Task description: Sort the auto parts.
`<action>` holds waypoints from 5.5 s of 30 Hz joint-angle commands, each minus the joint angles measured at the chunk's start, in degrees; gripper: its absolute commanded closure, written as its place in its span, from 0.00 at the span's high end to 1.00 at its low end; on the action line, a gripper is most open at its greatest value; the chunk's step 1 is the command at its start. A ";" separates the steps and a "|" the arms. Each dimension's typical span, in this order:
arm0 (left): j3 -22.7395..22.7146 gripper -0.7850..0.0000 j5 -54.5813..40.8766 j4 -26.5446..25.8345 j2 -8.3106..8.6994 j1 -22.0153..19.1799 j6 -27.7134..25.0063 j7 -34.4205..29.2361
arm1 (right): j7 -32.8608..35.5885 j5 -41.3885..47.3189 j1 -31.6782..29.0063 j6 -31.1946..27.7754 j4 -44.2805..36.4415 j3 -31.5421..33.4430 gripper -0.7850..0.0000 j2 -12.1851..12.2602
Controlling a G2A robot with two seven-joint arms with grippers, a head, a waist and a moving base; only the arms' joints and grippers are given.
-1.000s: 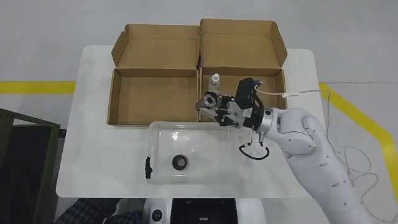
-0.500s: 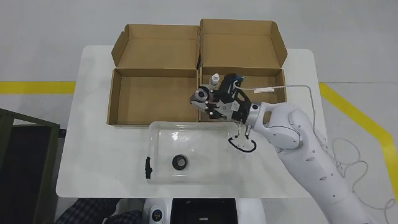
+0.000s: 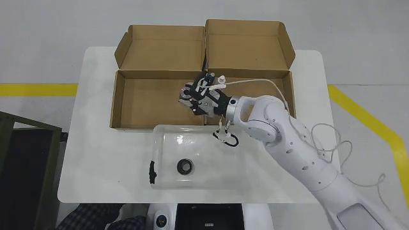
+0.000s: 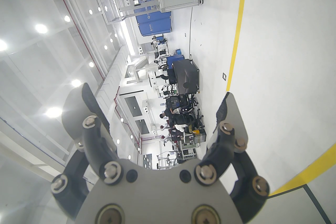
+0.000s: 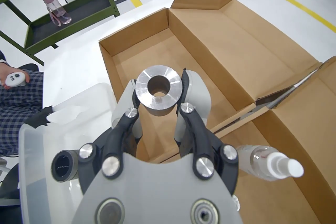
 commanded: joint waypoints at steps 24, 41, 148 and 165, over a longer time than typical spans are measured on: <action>0.00 1.00 0.00 0.00 0.00 0.00 0.00 0.00 | -2.51 -4.78 13.13 7.06 24.22 -11.77 0.00 -9.01; 0.00 1.00 0.00 0.00 0.00 0.00 0.00 0.00 | -2.70 -8.83 15.13 7.61 31.53 -14.40 0.36 -13.12; 0.00 1.00 0.00 0.00 0.00 0.00 0.00 0.00 | -1.49 -29.90 -17.81 -30.21 -5.83 -1.04 0.65 0.06; 0.00 1.00 0.00 0.00 0.00 0.00 0.00 0.00 | -4.83 -25.34 -15.78 -29.56 -3.18 -1.68 0.00 -0.31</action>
